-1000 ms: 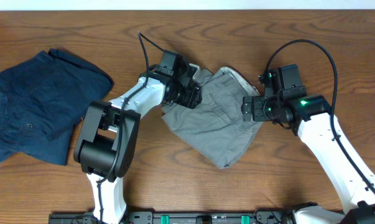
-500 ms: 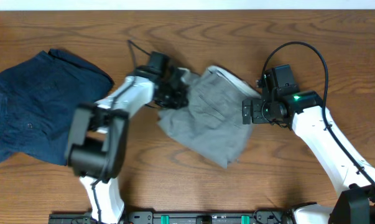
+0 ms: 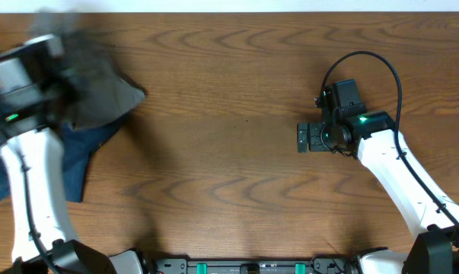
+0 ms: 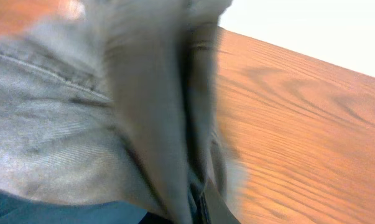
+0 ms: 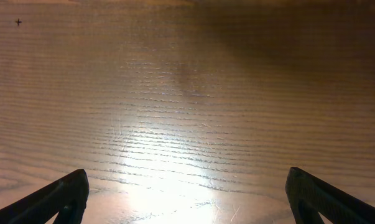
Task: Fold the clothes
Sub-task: 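Carry the folded shorts with the left gripper onto the navy garment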
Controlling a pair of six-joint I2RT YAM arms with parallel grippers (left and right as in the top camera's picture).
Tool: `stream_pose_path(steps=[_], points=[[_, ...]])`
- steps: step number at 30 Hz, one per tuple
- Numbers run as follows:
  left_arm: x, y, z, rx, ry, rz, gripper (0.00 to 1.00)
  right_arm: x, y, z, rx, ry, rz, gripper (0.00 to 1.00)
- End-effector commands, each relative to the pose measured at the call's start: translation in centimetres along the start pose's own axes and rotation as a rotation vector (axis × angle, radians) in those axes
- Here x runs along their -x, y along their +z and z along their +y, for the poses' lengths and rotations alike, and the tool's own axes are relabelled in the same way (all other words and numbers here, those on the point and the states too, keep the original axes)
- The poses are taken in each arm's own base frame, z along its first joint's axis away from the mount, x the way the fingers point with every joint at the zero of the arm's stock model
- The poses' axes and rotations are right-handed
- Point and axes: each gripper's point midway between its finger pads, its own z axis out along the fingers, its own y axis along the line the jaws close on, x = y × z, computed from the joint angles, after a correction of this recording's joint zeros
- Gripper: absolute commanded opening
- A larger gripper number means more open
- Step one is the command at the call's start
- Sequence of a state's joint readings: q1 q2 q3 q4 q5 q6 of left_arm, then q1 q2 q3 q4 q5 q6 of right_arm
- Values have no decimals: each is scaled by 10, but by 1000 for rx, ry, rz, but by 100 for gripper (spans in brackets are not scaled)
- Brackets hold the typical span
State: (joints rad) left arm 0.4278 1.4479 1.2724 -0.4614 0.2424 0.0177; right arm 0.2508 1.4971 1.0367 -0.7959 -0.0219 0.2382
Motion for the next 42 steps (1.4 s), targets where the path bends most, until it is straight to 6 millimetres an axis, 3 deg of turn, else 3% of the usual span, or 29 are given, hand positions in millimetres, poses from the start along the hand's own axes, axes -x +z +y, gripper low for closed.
stream_pose_path(steps=[1, 5, 10, 11, 12, 13, 14, 18, 21, 25, 28, 31, 35, 39, 42], points=[[2, -12, 55, 119, -163, -13, 6, -1, 1, -6, -18, 25, 2, 99], [-15, -16, 106, 209, -374, 4, 6, -1, 1, -6, -18, 25, 2, 99], [-25, -21, 138, 267, -540, 0, 11, -2, 1, -6, -18, 25, 4, 99], [-26, -22, 141, 272, -554, -2, 25, -2, 1, -6, -19, 25, 6, 99], [-26, -23, 143, 276, -576, -6, 50, -2, 1, -6, -19, 25, 7, 99], [-26, -24, 144, 277, -597, -11, 63, -2, 1, -6, -19, 25, 8, 99], [-25, -23, 144, 271, -609, -14, 68, -3, 1, -6, -19, 25, 8, 99], [-18, -28, 138, 239, -621, -40, 77, -3, 1, -7, -20, 25, 11, 99], [2, -42, 129, 197, -608, -114, 82, -4, 1, -7, -21, 20, 13, 99], [50, -67, 75, -108, -505, -243, 81, -2, 1, -6, -20, 18, 8, 99], [70, -76, 34, -358, -413, -270, 78, -2, 1, -6, -20, 18, 7, 99], [72, -60, 32, -359, -400, -266, 78, -3, 1, -7, -20, 18, 10, 99], [59, -23, 61, -235, -462, -221, 77, -7, 1, -8, -24, 18, 27, 99], [32, 19, 93, -124, -530, -142, 78, -14, 0, -9, -30, 19, 53, 99], [-1, 48, 121, -49, -602, -52, 78, -18, 0, -10, -33, 20, 69, 99]])
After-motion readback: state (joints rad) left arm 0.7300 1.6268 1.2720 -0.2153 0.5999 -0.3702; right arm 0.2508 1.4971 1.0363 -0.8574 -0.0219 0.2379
